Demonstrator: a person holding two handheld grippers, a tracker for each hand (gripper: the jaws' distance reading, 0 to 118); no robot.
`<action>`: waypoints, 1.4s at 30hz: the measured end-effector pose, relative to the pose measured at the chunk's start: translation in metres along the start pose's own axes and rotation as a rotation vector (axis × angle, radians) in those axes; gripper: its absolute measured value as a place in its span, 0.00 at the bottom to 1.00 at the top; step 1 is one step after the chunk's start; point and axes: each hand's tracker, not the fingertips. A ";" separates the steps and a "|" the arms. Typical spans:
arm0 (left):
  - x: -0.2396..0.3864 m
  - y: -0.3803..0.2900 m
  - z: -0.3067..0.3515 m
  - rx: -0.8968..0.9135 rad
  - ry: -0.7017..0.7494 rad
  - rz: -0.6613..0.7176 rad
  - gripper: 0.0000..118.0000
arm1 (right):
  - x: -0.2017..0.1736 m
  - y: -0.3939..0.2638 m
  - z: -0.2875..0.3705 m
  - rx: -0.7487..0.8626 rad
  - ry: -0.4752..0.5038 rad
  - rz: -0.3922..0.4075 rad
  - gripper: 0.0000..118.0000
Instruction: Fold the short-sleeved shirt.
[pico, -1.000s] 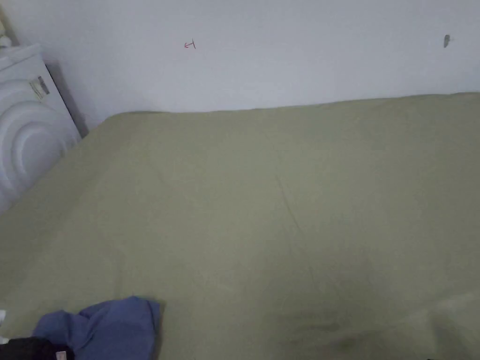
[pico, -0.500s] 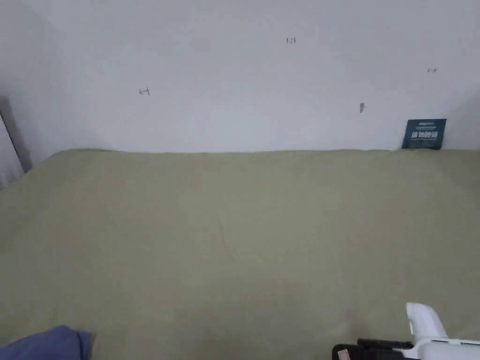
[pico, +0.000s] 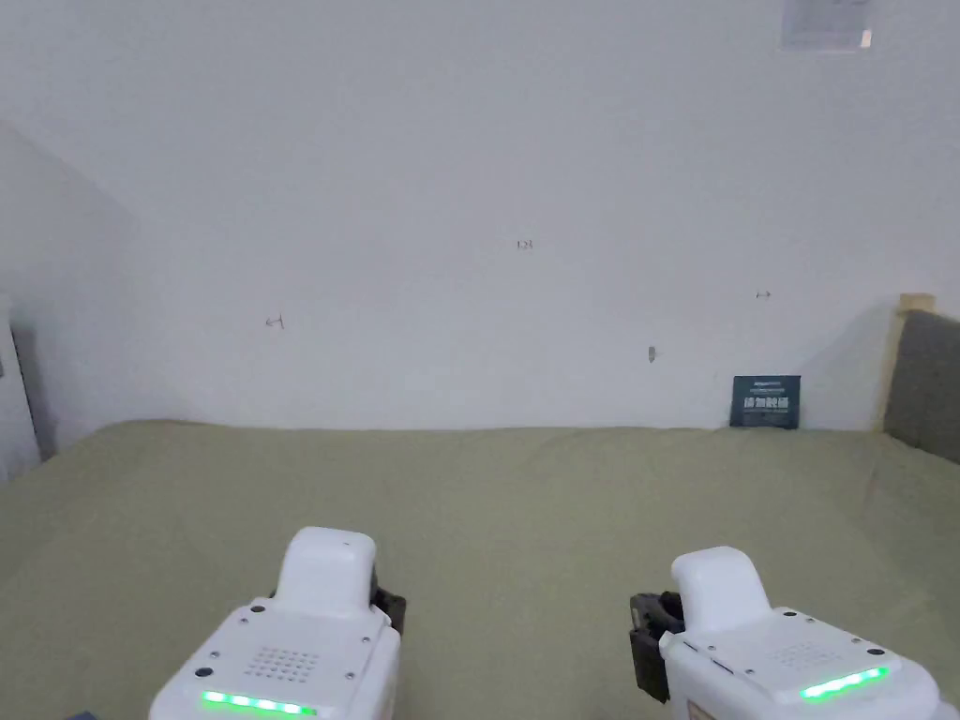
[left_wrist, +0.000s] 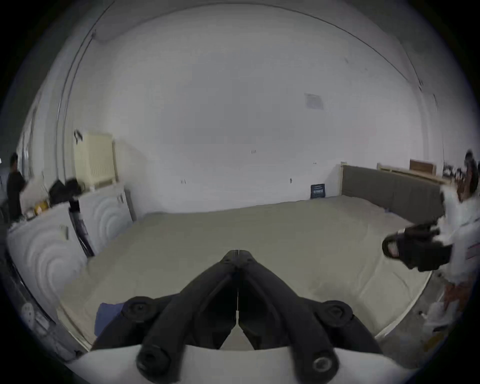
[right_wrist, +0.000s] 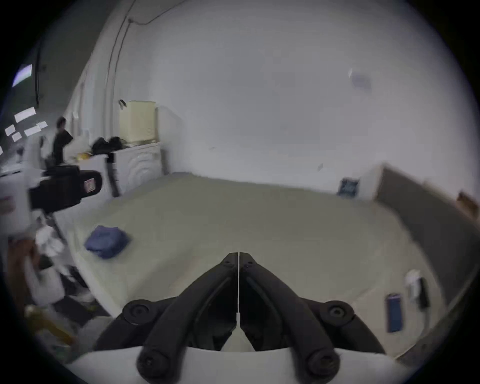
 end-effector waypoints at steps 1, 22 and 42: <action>0.011 -0.004 0.002 -0.011 -0.013 0.023 0.00 | 0.001 -0.001 0.002 0.011 -0.024 -0.008 0.03; 0.025 -0.002 0.010 -0.018 0.018 0.110 1.00 | -0.002 -0.014 0.023 0.165 -0.238 -0.070 0.82; 0.006 0.033 0.005 0.074 0.012 0.175 1.00 | 0.030 0.028 0.040 0.300 -0.149 -0.111 0.82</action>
